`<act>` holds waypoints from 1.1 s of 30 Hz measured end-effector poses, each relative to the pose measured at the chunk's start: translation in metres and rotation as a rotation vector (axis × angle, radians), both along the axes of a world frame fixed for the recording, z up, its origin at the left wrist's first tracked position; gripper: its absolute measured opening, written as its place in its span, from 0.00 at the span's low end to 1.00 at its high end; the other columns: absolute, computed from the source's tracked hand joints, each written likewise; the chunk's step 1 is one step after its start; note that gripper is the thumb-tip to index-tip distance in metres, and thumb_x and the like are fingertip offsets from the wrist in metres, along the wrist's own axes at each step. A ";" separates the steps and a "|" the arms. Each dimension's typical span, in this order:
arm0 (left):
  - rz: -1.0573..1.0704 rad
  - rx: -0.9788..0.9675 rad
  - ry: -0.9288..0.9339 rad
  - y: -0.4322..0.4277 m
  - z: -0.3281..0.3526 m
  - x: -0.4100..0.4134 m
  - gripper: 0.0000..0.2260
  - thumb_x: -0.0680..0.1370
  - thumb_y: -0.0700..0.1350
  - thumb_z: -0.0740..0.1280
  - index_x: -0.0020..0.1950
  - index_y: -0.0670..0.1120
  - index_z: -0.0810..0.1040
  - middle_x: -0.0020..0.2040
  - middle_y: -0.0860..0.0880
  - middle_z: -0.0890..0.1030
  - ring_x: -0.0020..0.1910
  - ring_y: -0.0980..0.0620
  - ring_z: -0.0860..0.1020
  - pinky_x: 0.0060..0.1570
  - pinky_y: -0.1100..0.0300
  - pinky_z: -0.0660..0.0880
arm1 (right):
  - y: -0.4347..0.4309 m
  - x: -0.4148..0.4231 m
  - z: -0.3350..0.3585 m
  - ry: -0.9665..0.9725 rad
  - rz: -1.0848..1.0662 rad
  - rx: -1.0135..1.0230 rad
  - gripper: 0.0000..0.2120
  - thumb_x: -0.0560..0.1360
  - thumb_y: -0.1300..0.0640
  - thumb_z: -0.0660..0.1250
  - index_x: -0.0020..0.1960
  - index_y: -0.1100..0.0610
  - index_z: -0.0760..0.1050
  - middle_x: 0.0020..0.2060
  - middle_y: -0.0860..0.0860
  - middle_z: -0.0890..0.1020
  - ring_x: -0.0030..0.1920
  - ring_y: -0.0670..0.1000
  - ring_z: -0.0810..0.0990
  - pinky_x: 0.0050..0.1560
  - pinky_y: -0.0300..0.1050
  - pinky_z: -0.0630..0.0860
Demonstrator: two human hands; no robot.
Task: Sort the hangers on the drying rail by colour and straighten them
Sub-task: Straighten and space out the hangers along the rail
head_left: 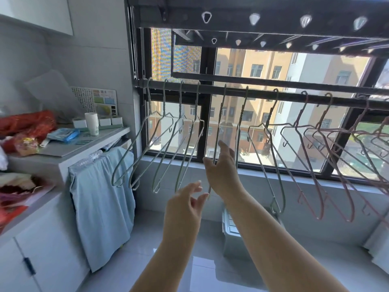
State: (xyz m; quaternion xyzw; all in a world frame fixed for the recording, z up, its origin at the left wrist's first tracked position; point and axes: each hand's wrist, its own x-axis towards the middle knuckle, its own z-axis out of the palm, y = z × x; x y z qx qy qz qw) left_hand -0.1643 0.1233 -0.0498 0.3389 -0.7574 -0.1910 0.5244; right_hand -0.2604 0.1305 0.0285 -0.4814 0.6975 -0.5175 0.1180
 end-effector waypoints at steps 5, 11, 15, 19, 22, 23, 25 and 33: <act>0.207 -0.153 0.171 -0.009 -0.001 0.024 0.15 0.69 0.38 0.70 0.55 0.40 0.77 0.53 0.47 0.78 0.49 0.57 0.76 0.54 0.73 0.69 | -0.010 0.020 0.010 0.112 0.132 -0.018 0.25 0.78 0.59 0.57 0.73 0.56 0.55 0.72 0.51 0.61 0.69 0.49 0.64 0.65 0.40 0.61; 0.141 0.039 0.052 -0.023 -0.009 0.028 0.18 0.73 0.36 0.67 0.62 0.44 0.74 0.50 0.46 0.83 0.48 0.49 0.81 0.49 0.59 0.77 | -0.050 0.045 0.002 -0.152 0.135 0.209 0.12 0.78 0.63 0.57 0.60 0.61 0.62 0.57 0.61 0.73 0.52 0.54 0.75 0.39 0.42 0.75; 0.128 0.044 0.087 -0.028 -0.007 0.029 0.16 0.73 0.35 0.67 0.60 0.47 0.77 0.43 0.50 0.84 0.44 0.61 0.79 0.43 0.79 0.69 | -0.055 0.041 -0.006 -0.394 0.188 0.155 0.08 0.76 0.68 0.59 0.54 0.62 0.67 0.43 0.52 0.76 0.49 0.52 0.80 0.54 0.50 0.78; 0.094 0.063 0.093 -0.028 -0.003 0.026 0.16 0.73 0.36 0.68 0.59 0.47 0.77 0.41 0.49 0.85 0.44 0.62 0.77 0.41 0.78 0.70 | -0.049 0.035 -0.004 -0.538 0.238 0.043 0.17 0.76 0.73 0.56 0.63 0.64 0.65 0.41 0.50 0.72 0.40 0.48 0.78 0.46 0.43 0.80; 0.078 0.046 0.080 -0.026 -0.002 0.022 0.16 0.73 0.36 0.68 0.59 0.47 0.77 0.40 0.48 0.85 0.44 0.60 0.77 0.42 0.70 0.72 | -0.047 0.034 -0.006 -0.490 0.206 0.027 0.23 0.73 0.74 0.60 0.66 0.62 0.64 0.42 0.49 0.73 0.46 0.52 0.79 0.55 0.49 0.78; 0.079 0.048 0.076 -0.026 -0.002 0.020 0.16 0.73 0.36 0.68 0.59 0.47 0.77 0.40 0.48 0.85 0.43 0.59 0.77 0.43 0.69 0.72 | -0.046 0.033 -0.007 -0.491 0.196 0.016 0.23 0.72 0.74 0.61 0.66 0.62 0.65 0.42 0.48 0.73 0.49 0.54 0.79 0.57 0.51 0.77; 0.078 0.062 0.069 -0.026 -0.002 0.018 0.16 0.73 0.37 0.68 0.60 0.48 0.77 0.40 0.48 0.85 0.43 0.59 0.78 0.42 0.72 0.71 | -0.044 0.031 -0.007 -0.512 0.184 -0.001 0.21 0.72 0.74 0.61 0.63 0.61 0.66 0.42 0.49 0.73 0.49 0.55 0.79 0.58 0.52 0.77; 0.062 0.073 0.057 -0.023 0.001 0.013 0.18 0.73 0.37 0.68 0.61 0.49 0.76 0.42 0.49 0.85 0.44 0.61 0.77 0.40 0.79 0.68 | -0.044 0.027 -0.005 -0.500 0.171 0.029 0.25 0.73 0.73 0.60 0.68 0.61 0.63 0.43 0.49 0.73 0.50 0.54 0.80 0.58 0.52 0.77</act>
